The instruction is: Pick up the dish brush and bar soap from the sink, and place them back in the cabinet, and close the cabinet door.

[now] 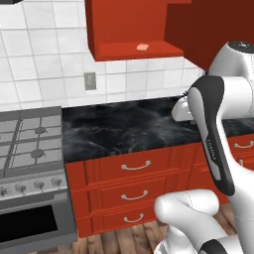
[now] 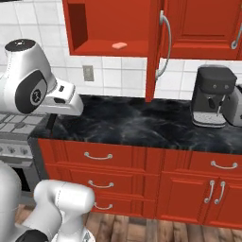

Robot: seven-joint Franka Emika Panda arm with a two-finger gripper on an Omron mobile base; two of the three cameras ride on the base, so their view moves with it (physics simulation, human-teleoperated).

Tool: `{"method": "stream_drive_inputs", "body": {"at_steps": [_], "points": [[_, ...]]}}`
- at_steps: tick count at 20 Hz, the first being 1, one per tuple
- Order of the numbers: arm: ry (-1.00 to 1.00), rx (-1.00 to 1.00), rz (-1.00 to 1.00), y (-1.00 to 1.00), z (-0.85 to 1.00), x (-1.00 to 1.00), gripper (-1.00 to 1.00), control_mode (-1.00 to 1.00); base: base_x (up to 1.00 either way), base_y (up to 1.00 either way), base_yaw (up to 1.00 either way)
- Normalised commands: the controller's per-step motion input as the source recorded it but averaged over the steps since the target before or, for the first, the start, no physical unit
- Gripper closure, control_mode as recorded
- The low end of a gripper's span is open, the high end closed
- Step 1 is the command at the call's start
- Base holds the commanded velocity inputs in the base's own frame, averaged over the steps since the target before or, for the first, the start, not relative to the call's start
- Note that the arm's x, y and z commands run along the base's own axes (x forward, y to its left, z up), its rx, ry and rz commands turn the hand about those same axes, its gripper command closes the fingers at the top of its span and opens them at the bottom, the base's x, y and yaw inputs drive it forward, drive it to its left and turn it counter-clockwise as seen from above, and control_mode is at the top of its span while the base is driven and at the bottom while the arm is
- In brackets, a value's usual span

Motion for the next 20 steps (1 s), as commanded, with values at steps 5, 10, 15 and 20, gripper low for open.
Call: {"method": "stream_drive_inputs", "body": {"at_steps": [5,10,15,20], "points": [[0.0,0.0,0.0,0.0,0.0,0.0,1.0,1.0,0.5,-0.23,0.01],[0.0,0.0,0.0,0.0,0.0,0.0,1.0,1.0,0.43,-0.24,0.01],[0.0,0.0,0.0,0.0,0.0,0.0,1.0,1.0,0.35,-0.29,0.01],[0.0,0.0,0.0,0.0,0.0,0.0,1.0,1.0,0.27,-0.3,0.01]]}}
